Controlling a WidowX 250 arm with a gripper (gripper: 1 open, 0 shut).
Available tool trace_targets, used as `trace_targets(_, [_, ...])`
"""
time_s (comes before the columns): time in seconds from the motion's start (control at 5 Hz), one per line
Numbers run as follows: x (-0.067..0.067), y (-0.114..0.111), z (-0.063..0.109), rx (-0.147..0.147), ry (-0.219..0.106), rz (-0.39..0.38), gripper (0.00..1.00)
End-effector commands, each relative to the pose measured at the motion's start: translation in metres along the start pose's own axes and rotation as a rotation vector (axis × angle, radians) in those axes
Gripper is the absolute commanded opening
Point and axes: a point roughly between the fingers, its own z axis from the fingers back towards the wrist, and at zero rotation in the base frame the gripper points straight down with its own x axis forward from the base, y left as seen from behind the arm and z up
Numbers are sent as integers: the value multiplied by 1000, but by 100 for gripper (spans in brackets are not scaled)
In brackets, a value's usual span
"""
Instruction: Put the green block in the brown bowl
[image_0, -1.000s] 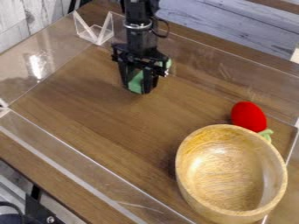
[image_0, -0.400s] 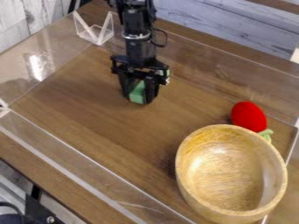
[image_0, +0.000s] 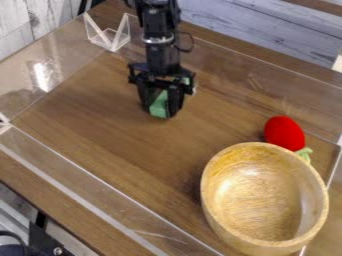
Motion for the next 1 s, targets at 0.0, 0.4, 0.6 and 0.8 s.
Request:
trace_targets(0.0, [1,4,6,6,-40,24,0])
trace_targets(0.4, [-7,8,-2,4,-23,56,0])
trace_targets(0.6, [-7,9,-3,6,-14,53,0])
trace_targets(0.8, [-5,0,10,-11,-31,67,0])
